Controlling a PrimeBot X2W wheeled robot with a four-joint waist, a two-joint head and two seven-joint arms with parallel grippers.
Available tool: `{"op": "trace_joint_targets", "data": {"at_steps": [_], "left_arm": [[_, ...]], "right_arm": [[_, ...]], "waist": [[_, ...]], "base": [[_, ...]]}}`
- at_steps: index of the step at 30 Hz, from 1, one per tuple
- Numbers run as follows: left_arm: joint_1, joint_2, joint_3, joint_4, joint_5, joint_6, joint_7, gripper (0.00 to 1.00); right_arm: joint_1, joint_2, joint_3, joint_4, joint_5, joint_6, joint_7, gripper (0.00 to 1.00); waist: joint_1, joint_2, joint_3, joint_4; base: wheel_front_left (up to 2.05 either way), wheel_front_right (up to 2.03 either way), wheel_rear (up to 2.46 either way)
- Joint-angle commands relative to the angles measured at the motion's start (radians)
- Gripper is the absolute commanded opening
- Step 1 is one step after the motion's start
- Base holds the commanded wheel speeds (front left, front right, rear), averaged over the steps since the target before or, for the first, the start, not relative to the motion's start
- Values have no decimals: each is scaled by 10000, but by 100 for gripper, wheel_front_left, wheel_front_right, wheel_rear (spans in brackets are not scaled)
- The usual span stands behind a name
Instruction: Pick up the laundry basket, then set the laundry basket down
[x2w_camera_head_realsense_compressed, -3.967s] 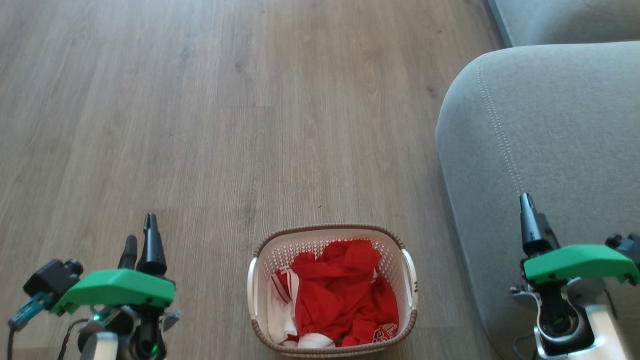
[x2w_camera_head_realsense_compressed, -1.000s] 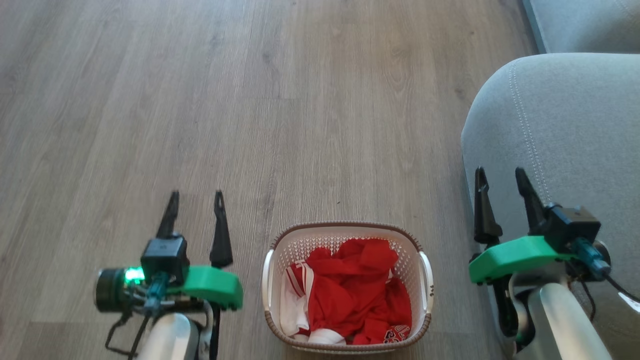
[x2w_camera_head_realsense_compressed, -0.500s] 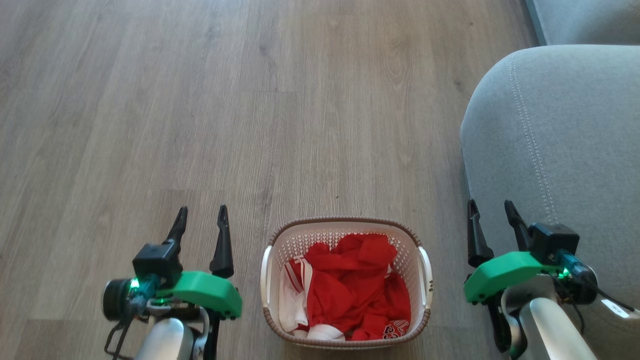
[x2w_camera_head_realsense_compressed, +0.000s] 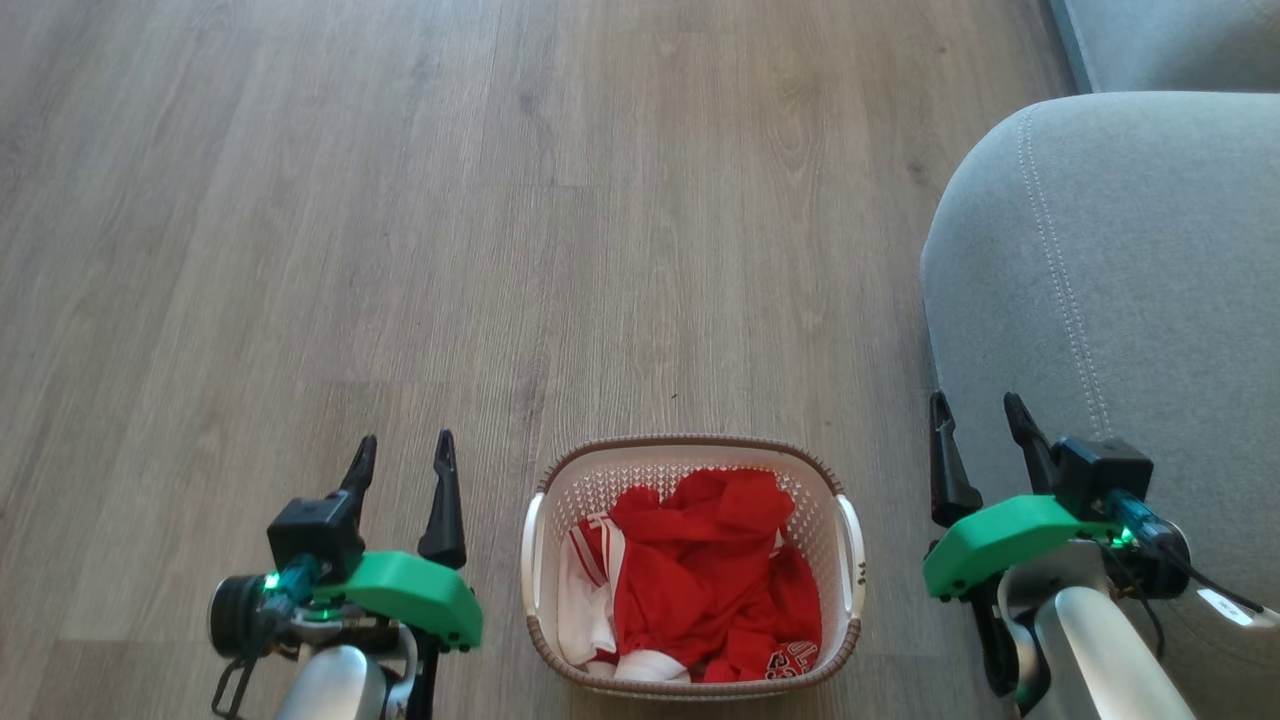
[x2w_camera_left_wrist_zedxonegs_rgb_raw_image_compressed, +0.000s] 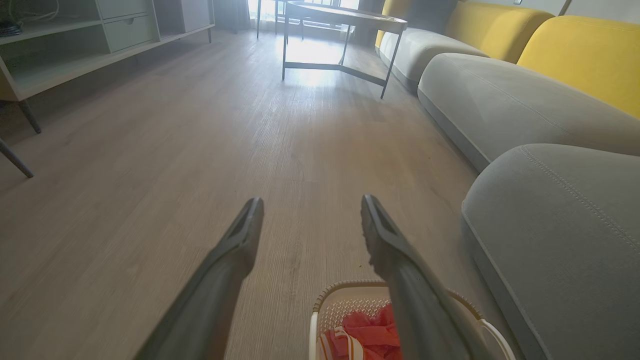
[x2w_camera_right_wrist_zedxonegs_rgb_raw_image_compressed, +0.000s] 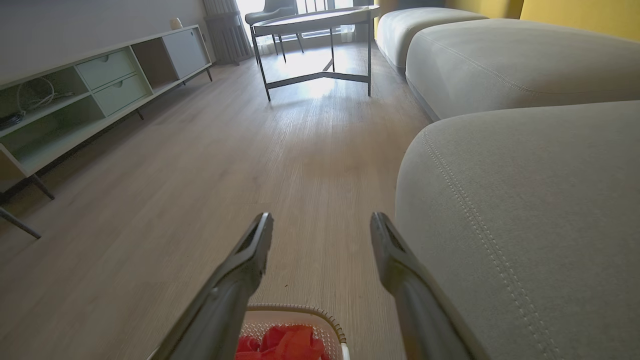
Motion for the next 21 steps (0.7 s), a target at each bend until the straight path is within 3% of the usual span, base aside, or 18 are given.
{"op": "trace_joint_targets", "data": {"at_steps": [1,21], "left_arm": [[-509,-1,286,-260,117,0,-51,100],[-533,-1,215,-293,240,116,-51,100]], "right_arm": [[-370,-95,269,-262,-14,60,-132,100],[-393,-95,273,-251,-43,60,-132,100]], "waist": [[0,0,-2,0],[0,0,60,-15]], "base": [[0,0,0],[0,0,0]]}}
